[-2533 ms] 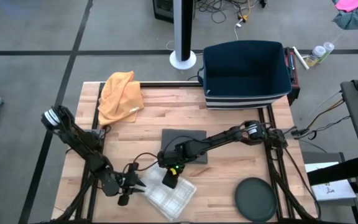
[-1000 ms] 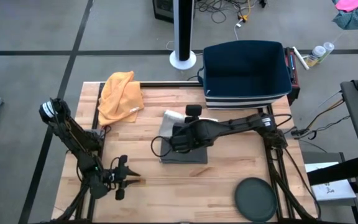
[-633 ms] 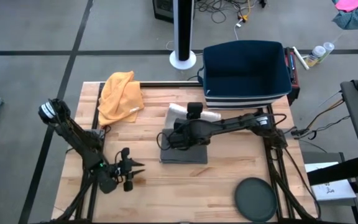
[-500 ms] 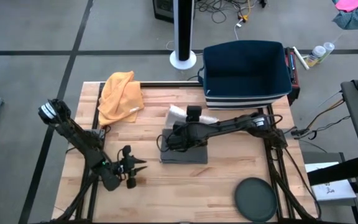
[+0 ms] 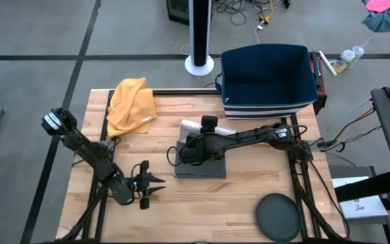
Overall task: Fold kitchen towel into neat rectangle
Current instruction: Stack the white patterned towel on top of the gray towel
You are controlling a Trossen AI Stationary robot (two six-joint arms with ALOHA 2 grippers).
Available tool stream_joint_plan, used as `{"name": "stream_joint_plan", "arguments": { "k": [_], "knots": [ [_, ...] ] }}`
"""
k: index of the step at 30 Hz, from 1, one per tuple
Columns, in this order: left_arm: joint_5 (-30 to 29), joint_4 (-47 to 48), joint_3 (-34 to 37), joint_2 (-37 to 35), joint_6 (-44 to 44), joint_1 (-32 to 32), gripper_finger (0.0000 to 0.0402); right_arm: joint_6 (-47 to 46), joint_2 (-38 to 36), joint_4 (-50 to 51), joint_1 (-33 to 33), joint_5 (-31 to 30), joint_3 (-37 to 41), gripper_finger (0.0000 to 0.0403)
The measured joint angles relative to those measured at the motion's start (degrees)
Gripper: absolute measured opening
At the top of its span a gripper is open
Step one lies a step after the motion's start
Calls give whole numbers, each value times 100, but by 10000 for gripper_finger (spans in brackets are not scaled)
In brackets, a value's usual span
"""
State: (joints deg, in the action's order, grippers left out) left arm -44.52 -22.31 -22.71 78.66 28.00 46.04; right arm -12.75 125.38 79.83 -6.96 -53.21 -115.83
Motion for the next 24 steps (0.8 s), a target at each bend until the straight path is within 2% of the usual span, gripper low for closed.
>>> {"name": "stream_joint_plan", "arguments": {
  "k": [5,11,13,18,24],
  "knots": [
    [209,-17,-195,289,-200,-432,94,235,0,-117,144,-685,-43,18],
    [213,15,-459,1008,-6,-793,94,492,87,-89,198,-686,120,18],
    [226,-17,-599,1320,179,-889,94,490,128,-100,168,-607,143,18],
    [224,18,-876,1947,546,-1115,94,373,149,-129,-22,19,149,18],
    [789,-80,-1125,2383,964,-1437,94,25,151,-126,-365,327,122,18]
  ]
}}
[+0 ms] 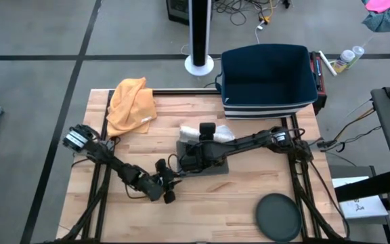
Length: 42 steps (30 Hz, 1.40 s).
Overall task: Fold kitchen towel into neat rectangle
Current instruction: Stack the white patterned towel on top of the gray towel
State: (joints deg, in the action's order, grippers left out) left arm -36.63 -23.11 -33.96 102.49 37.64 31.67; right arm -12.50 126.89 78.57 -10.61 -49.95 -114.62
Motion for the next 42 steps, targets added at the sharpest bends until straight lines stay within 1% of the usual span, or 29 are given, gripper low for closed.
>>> {"name": "stream_joint_plan", "arguments": {
  "k": [2,4,8,12,16,19,22,28,31,34,36,42],
  "knots": [
    [171,43,-44,66,30,-36,94,-47,0,1,-98,90,-6,18],
    [186,101,-74,98,47,-43,94,-41,0,-2,-198,116,19,18],
    [210,117,-89,95,120,-47,94,10,0,-3,-371,383,32,18],
    [215,115,-87,95,223,-51,94,9,0,-47,-559,396,38,21],
    [226,149,-129,95,239,-55,94,205,0,-541,-675,715,70,22],
    [298,163,-181,95,241,-57,94,404,0,-1036,-720,971,213,20],
    [441,144,-203,95,243,-57,94,417,0,-1210,-726,1120,451,20],
    [478,133,-201,95,241,-57,94,464,2,-1453,-715,1195,990,20],
    [484,135,-201,95,214,-57,94,548,4,-1460,-716,1204,1084,22],
    [530,240,-201,79,191,-60,94,733,4,-1459,-713,1083,1079,22],
    [552,350,-203,60,220,-58,94,766,4,-1417,-696,858,1000,20],
    [583,421,-207,38,245,-57,94,1213,-2,-1418,-549,-246,695,20]
  ]
}}
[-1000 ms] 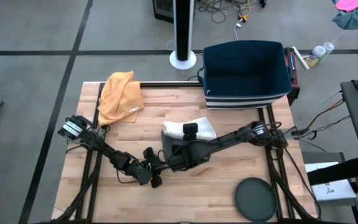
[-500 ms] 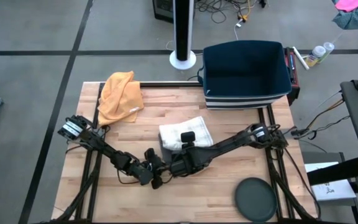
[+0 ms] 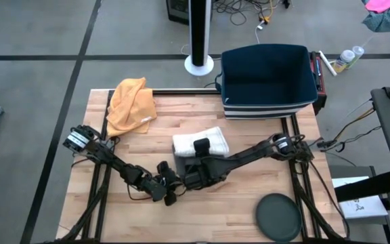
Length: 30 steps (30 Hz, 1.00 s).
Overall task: Fold kitchen towel into neat rectangle
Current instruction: Stack the white patterned towel on top of the gray towel
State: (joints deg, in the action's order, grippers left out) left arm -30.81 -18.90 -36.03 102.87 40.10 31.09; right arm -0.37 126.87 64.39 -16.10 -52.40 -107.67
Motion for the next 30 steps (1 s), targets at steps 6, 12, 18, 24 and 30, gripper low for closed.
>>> {"name": "stream_joint_plan", "arguments": {
  "k": [6,12,18,24,30],
  "knots": [
    [9,16,2,0,4,0,94,52,0,4,125,-658,-104,19],
    [31,21,4,0,-17,-24,94,307,-9,-3,299,-1546,-242,19],
    [35,5,9,0,-5,-28,94,890,-11,3,598,-1954,-342,19],
    [35,5,11,2,13,-20,94,709,-12,-28,480,-1336,-347,19],
    [32,5,13,4,15,-17,94,165,59,-82,214,9,-194,19]
  ]
}}
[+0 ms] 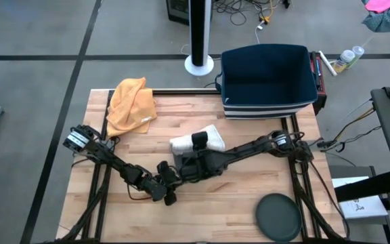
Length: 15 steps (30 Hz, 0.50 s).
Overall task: Fold kitchen towel into neat rectangle
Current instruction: Stack the white patterned towel on top of the gray towel
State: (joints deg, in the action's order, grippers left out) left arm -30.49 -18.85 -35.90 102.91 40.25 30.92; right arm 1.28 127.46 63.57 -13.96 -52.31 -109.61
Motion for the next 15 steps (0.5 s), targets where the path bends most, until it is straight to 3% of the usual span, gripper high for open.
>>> {"name": "stream_joint_plan", "arguments": {
  "k": [15],
  "knots": [
    [38,301,2,-119,-11,0,94,240,361,17,-483,1070,24,19]
  ]
}}
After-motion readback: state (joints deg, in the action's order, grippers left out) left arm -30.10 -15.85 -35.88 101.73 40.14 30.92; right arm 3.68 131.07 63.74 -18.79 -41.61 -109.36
